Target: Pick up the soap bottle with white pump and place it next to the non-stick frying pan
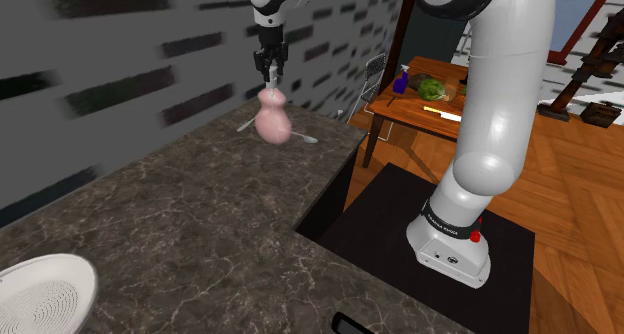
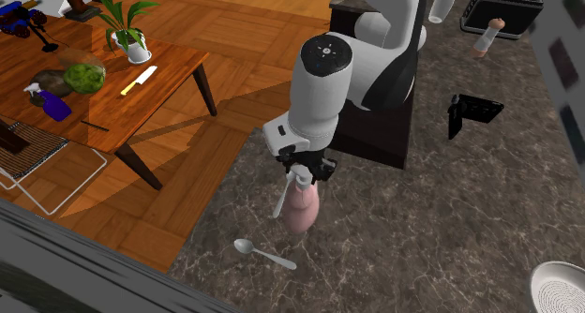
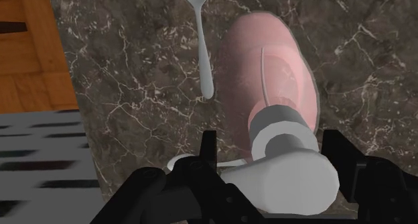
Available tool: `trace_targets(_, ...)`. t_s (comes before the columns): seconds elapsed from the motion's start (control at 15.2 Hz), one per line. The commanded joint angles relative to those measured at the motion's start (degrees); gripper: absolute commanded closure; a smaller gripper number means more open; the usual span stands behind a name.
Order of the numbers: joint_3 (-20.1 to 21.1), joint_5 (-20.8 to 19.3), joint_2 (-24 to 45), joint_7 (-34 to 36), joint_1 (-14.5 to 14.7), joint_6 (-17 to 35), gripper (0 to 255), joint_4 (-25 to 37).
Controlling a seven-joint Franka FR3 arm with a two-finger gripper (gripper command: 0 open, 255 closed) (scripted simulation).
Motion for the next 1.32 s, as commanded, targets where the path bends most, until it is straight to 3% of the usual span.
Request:
trace_targets(0.0, -0.01, -0.01, 0.02, 0.00, -0.01, 0.00, 255, -0.02)
trace_targets(0.33, -0.01, -0.01, 0.02, 0.00, 0.00, 0.00, 255, -0.03)
trace_targets(1.25, 0.04, 0.20, -0.56, -0.71, 0.10, -10.51, 255, 9.93)
